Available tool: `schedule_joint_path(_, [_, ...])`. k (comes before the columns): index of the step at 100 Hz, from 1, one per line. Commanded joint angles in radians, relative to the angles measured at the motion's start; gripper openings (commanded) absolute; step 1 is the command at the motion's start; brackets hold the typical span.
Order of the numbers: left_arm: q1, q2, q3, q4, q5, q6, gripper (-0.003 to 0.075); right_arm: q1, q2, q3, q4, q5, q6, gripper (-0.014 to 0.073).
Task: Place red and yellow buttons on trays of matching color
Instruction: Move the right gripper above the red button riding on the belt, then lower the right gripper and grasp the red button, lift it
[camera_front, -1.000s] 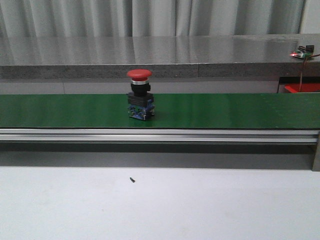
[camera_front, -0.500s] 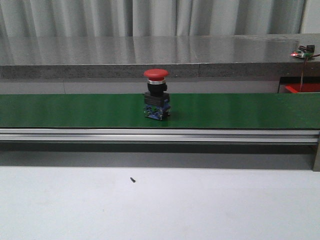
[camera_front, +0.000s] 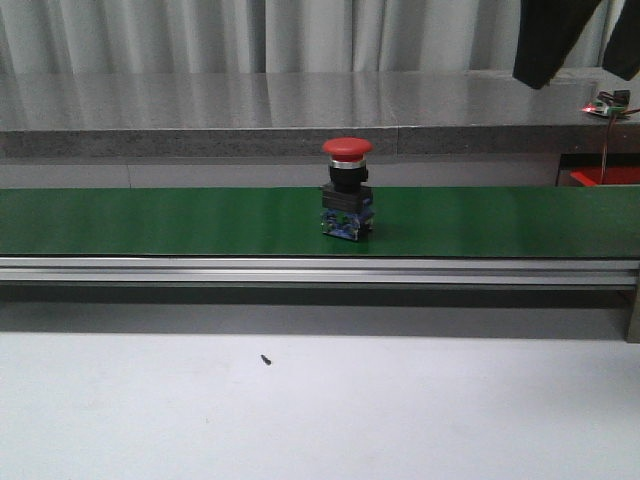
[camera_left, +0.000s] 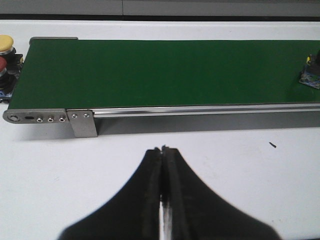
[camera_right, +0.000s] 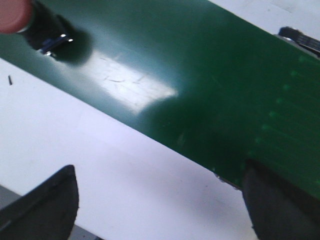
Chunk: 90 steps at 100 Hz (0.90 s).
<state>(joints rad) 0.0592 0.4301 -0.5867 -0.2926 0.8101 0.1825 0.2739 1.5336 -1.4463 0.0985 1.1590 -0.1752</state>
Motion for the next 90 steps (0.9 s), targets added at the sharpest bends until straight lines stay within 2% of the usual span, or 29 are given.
schedule_joint_path(1, [-0.006, 0.004, -0.028, -0.025, -0.069, 0.001, -0.0020, 0.031, -0.016, -0.057, 0.012, 0.026, -0.063, 0.0645])
schedule_joint_path(12, [-0.006, 0.004, -0.028, -0.025, -0.069, 0.001, -0.0020, 0.065, 0.020, -0.095, 0.014, 0.066, -0.114, 0.0645])
schedule_joint_path(69, [-0.006, 0.004, -0.028, -0.025, -0.069, 0.001, -0.0020, 0.138, 0.282, -0.251, 0.048, 0.067, -0.168, 0.0645])
schedule_joint_path(90, [-0.006, 0.004, -0.028, -0.025, -0.069, 0.001, -0.0020, 0.138, 0.366, -0.257, 0.064, 0.019, -0.169, 0.0645])
